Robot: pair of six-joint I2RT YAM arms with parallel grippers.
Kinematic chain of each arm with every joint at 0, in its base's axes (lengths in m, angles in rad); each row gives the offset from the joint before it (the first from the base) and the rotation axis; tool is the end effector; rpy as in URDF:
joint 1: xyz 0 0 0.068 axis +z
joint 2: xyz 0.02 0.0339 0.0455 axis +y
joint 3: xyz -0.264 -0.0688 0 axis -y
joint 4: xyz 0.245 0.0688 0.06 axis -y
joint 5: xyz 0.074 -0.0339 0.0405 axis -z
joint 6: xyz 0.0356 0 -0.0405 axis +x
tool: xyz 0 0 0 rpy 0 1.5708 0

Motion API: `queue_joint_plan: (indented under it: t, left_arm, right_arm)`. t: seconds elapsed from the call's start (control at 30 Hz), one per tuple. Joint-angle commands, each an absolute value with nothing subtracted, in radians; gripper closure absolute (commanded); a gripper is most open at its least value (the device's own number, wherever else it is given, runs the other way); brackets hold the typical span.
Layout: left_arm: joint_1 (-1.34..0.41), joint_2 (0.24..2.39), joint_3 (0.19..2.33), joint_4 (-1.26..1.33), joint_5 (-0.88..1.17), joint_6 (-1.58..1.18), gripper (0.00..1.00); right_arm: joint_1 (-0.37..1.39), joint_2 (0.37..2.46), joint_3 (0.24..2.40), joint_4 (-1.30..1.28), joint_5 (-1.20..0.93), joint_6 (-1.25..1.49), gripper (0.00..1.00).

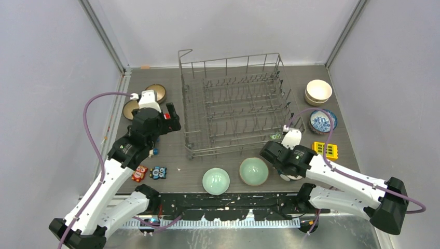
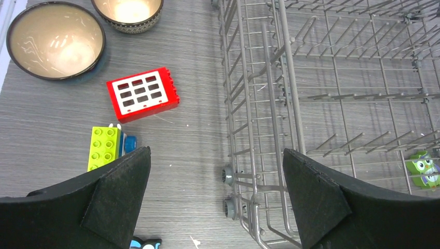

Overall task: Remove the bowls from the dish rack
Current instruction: Place the bowl at the center of the board.

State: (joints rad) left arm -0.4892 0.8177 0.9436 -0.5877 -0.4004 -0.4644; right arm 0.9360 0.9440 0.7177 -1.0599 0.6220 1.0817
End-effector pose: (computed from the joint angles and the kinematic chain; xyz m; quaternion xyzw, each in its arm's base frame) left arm 0.1571 -0.0679 0.3488 -0.0944 0.8344 -0.0866 0.5360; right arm 0.1034 0.1055 0.2320 0.1119 0.9367 -0.0472 0.3283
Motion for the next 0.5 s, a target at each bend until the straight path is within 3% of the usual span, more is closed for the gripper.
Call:
queue_joint_plan:
  t: [0.0, 0.33, 0.47]
  left_arm:
    - [-0.491, 0.794, 0.933, -0.584, -0.417, -0.475, 0.00]
    - [-0.491, 0.792, 0.928, -0.617, -0.385, -0.494, 0.00]
    - [-0.491, 0.791, 0.925, -0.622, -0.380, -0.494, 0.00]
  right_arm:
    - [0.941, 0.935, 0.678, -0.961, 0.724, 1.155, 0.99]
    - [0.943, 0.983, 0.622, -0.885, 0.645, 1.149, 0.98]
    - [0.942, 0.971, 0.611, -0.878, 0.612, 1.137, 0.83]
